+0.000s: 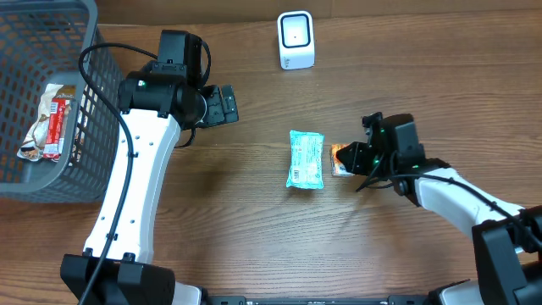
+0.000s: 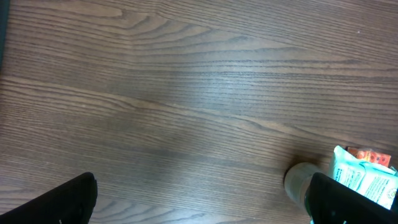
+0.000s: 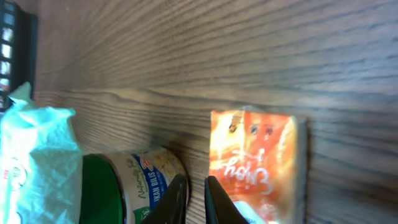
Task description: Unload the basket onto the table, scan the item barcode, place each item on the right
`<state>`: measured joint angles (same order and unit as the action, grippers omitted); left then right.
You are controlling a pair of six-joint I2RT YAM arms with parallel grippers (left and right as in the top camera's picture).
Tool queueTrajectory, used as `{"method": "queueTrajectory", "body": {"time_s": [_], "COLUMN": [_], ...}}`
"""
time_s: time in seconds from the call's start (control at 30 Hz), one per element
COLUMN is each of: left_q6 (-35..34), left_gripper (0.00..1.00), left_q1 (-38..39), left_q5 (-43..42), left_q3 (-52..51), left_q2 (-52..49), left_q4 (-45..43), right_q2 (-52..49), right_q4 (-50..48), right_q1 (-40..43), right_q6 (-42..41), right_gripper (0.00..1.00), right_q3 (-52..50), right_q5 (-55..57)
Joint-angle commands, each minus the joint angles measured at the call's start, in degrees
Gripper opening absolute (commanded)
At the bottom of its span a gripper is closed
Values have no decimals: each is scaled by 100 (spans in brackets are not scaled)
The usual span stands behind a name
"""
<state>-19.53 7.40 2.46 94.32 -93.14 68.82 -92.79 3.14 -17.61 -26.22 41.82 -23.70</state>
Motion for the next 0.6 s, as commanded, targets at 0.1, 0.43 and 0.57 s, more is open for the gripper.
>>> {"method": "queueTrajectory", "body": {"time_s": [0.1, 0.43, 0.57], "left_q6": [-20, -20, -20], "left_gripper": [100, 100, 100], "left_q1": [2, 2, 2], "left_q5": [72, 72, 72], "left_q3": [66, 66, 66], "left_q2": [24, 24, 24], "left_q4": [-7, -7, -7], "right_q2": [4, -98, 11], "right_q4": [26, 350, 470], "right_q1": [-76, -63, 20], "right_q6": [-413, -944, -940], "right_gripper": [11, 6, 6], "right_q3": [24, 24, 26], "right_q5": [767, 1115, 1106]}}
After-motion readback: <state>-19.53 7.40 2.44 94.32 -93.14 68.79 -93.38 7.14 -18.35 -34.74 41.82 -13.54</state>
